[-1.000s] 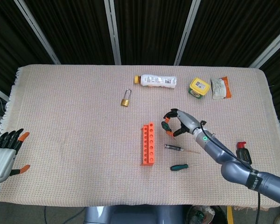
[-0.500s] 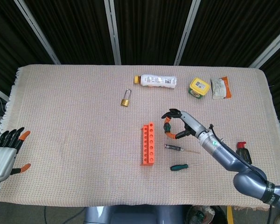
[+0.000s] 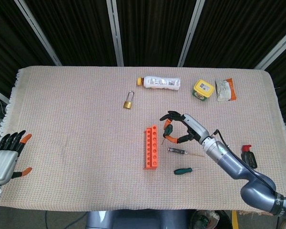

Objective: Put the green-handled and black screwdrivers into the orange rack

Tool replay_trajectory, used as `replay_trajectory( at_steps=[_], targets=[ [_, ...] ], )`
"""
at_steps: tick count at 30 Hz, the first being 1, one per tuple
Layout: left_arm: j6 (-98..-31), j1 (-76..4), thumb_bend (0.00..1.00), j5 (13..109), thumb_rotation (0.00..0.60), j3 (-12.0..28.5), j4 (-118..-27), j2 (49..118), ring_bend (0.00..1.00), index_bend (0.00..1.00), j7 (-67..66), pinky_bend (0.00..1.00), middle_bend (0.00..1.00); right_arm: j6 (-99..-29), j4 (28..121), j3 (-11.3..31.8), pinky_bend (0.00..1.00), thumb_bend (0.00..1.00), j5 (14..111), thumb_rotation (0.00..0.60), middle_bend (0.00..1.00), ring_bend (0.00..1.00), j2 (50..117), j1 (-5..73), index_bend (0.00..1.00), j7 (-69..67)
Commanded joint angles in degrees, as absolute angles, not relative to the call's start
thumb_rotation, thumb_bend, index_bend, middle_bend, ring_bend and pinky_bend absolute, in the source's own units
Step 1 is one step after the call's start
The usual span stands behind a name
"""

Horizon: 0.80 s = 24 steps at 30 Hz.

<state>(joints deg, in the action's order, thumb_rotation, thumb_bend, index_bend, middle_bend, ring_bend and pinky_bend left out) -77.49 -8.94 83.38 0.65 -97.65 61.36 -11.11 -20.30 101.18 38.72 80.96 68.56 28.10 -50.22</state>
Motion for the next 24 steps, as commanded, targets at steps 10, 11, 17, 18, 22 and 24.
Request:
replay_trajectory(
  at_steps=[10,11,17,18,22,24],
  targets=[
    [-77.09,-9.29,0.09,81.81,0.6,1.3,-97.34,61.3,0.0,0.09,-11.2,0.0,0.0,-29.31,101.69,29.48,0.0,0.41,91.46,0.6,0.24,0.0,66.47,31.81,0.61,-62.96],
    [-77.2,-9.27,0.09,81.78,0.6,1.36,-97.38,61.31,0.0,0.09,-11.2,0.0,0.0,-29.75,101.49,28.95,0.0,0.41,91.78,0.6,0.24,0.0,66.49,32.14,0.61,-63.38],
    [-78.17,-9.03,0.09,82.13,0.6,1.49,-97.48,61.11,0.0,0.09,-11.2,0.0,0.0,-33.35,99.18,24.69,0.0,0.41,93.01,0.6,0.25,0.0,66.89,35.11,0.61,-64.93],
    [-78.26,-8.99,0.09,82.13,0.6,1.51,-97.49,61.1,0.0,0.09,-11.13,0.0,0.0,-33.84,98.85,24.16,0.0,0.41,92.84,0.6,0.25,0.0,66.94,35.46,0.61,-65.08],
    [-78.24,-8.97,0.09,82.08,0.6,1.45,-97.42,61.11,0.0,0.09,-11.06,0.0,0.0,-35.08,97.85,22.19,0.0,0.41,91.85,0.6,0.24,0.0,67.02,36.8,0.61,-65.57],
    [-78.08,-9.0,0.09,81.98,0.6,1.4,-97.42,61.16,0.0,0.09,-11.09,0.0,0.0,-35.66,97.37,21.15,0.0,0.41,91.37,0.6,0.25,0.0,67.04,37.54,0.61,-65.73]
  ],
)
